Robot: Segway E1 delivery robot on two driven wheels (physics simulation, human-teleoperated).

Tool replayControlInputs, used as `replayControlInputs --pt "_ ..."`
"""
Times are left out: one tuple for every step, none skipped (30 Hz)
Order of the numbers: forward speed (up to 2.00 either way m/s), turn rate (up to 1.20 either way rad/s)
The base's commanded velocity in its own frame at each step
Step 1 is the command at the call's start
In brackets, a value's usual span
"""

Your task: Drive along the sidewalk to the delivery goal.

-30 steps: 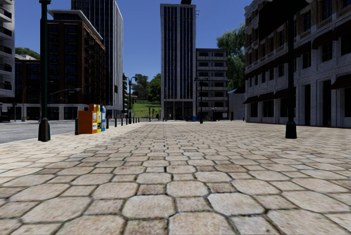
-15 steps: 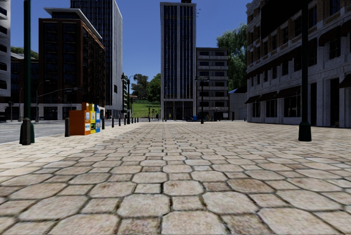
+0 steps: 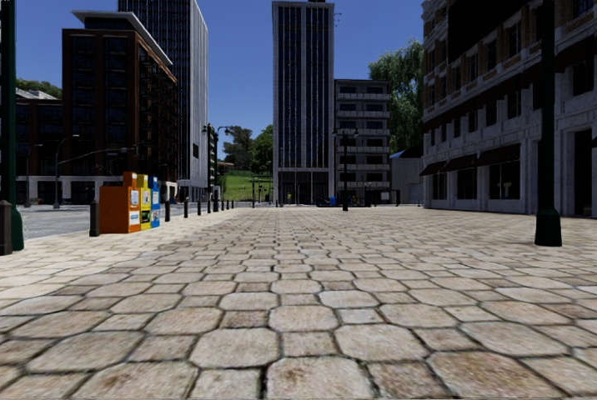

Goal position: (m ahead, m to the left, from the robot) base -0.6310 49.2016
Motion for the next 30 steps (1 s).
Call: replayControlInputs --pt "1.5 0.0" --pt "1.5 0.0" --pt "1.5 0.0" --pt "1.5 0.0" --pt "1.5 0.0" --pt "1.5 0.0" --pt "1.5 0.0" --pt "1.5 0.0" --pt "1.5 0.0" --pt "1.5 0.0" --pt "1.5 0.0" --pt "1.5 0.0" --pt "1.5 0.0" --pt "1.5 0.0" --pt "1.5 0.0" --pt "1.5 0.0" --pt "1.5 0.0" --pt "1.5 0.0" --pt "1.5 0.0" --pt "1.5 0.0" --pt "1.5 0.0" --pt "1.5 0.0" --pt "1.5 0.0" --pt "1.5 0.0" --pt "1.5 0.0" --pt "1.5 0.0" --pt "1.5 0.0" --pt "1.5 0.0" --pt "1.5 0.0" --pt "1.5 0.0"
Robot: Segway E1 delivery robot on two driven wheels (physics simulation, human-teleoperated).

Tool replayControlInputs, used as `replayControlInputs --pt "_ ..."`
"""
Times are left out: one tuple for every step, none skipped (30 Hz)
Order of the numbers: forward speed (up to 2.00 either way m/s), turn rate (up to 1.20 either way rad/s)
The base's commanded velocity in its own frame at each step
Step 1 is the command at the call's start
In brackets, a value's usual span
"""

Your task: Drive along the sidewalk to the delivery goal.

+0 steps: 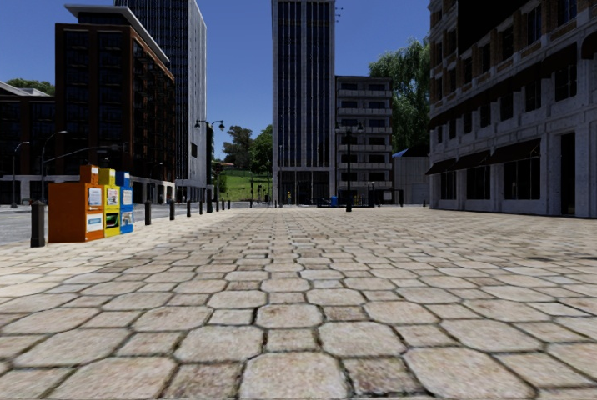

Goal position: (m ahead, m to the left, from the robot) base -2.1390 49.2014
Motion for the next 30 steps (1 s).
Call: replayControlInputs --pt "1.5 0.0" --pt "1.5 0.0" --pt "1.5 0.0" --pt "1.5 0.0" --pt "1.5 0.0" --pt "1.5 0.0" --pt "1.5 0.0" --pt "1.5 0.0" --pt "1.5 0.0" --pt "1.5 0.0" --pt "1.5 0.0" --pt "1.5 0.0" --pt "1.5 0.0" --pt "1.5 0.0" --pt "1.5 0.0" --pt "1.5 0.0" --pt "1.5 0.0" --pt "1.5 0.0" --pt "1.5 0.0" --pt "1.5 0.0" --pt "1.5 0.0" --pt "1.5 0.0" --pt "1.5 0.0" --pt "1.5 0.0" --pt "1.5 0.0" --pt "1.5 0.0" --pt "1.5 0.0" --pt "1.5 0.0" --pt "1.5 0.0" --pt "1.5 0.0"
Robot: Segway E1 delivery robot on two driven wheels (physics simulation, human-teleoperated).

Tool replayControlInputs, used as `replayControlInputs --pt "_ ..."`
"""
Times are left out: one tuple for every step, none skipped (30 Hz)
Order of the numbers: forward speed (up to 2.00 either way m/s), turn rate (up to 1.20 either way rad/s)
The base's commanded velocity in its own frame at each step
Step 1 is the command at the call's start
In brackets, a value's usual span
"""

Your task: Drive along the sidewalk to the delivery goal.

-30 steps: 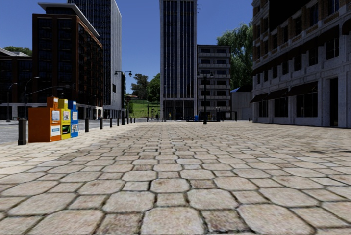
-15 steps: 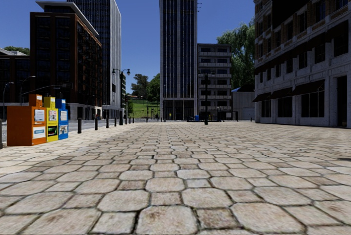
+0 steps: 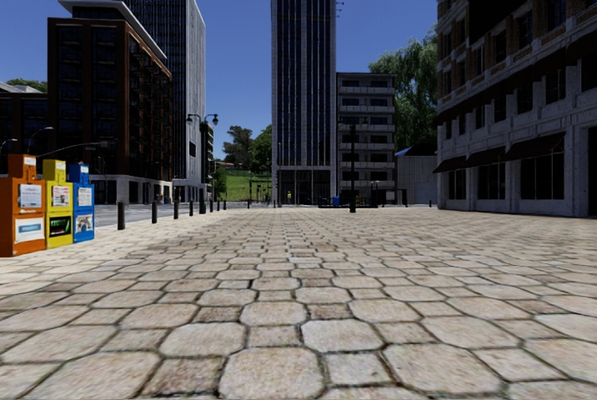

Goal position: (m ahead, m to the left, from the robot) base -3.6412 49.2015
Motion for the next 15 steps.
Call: replayControlInputs --pt "1.5 0.0" --pt "1.5 0.0" --pt "1.5 0.0" --pt "1.5 0.0" --pt "1.5 0.0" --pt "1.5 0.0" --pt "1.5 0.0" --pt "1.51 0.0" --pt "1.51 0.0" --pt "1.51 0.0" --pt "1.51 0.0" --pt "1.51 0.0" --pt "1.51 0.0" --pt "1.51 0.0" --pt "1.51 0.0"
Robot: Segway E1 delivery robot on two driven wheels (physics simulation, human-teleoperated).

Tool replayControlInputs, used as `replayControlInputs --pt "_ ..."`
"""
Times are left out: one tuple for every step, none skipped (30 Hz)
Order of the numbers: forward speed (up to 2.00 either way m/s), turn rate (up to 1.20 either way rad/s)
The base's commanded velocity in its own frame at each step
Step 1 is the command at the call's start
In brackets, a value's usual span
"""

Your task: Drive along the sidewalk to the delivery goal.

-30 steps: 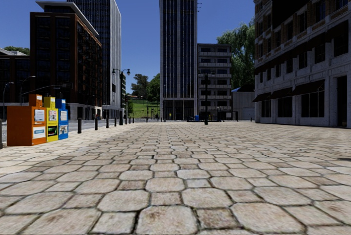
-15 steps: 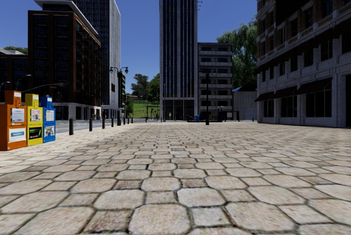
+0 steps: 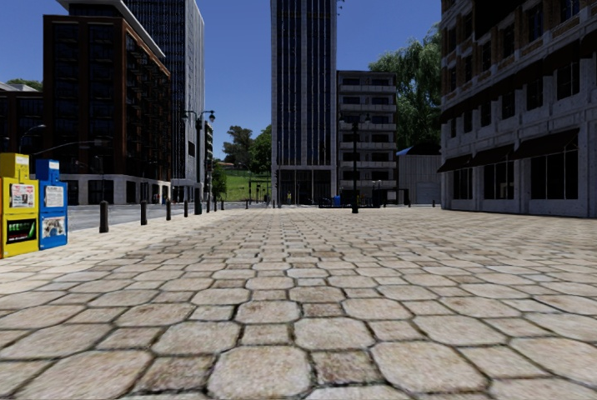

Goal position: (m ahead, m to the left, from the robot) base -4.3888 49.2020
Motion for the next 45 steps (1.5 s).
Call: replayControlInputs --pt "1.51 0.0" --pt "1.51 0.0" --pt "1.51 0.0" --pt "1.51 0.0" --pt "1.51 0.0" --pt "1.51 0.0" --pt "1.51 0.0" --pt "1.51 0.0" --pt "1.51 0.0" --pt "1.51 0.0" --pt "1.51 0.0" --pt "1.51 0.0" --pt "1.51 0.0" --pt "1.51 0.0" --pt "1.51 0.0" --pt "1.51 0.0" --pt "1.51 0.0" --pt "1.51 0.0" --pt "1.51 0.0" --pt "1.51 0.0" --pt "1.51 0.0" --pt "1.51 0.0" --pt "1.51 0.0" --pt "1.51 0.0" --pt "1.51 0.0" --pt "1.51 0.0" --pt "1.51 0.0" --pt "1.51 0.0" --pt "1.51 0.0" --pt "1.51 0.0" --pt "1.51 0.0" --pt "1.51 0.0" --pt "1.51 0.0" --pt "1.51 0.0" --pt "1.51 0.0" --pt "1.51 0.0" --pt "1.51 0.0" --pt "1.51 0.0" --pt "1.51 0.0" --pt "1.51 0.0" --pt "1.51 0.0" --pt "1.51 0.0" --pt "1.52 0.0" --pt "1.53 0.0" --pt "1.57 0.0"
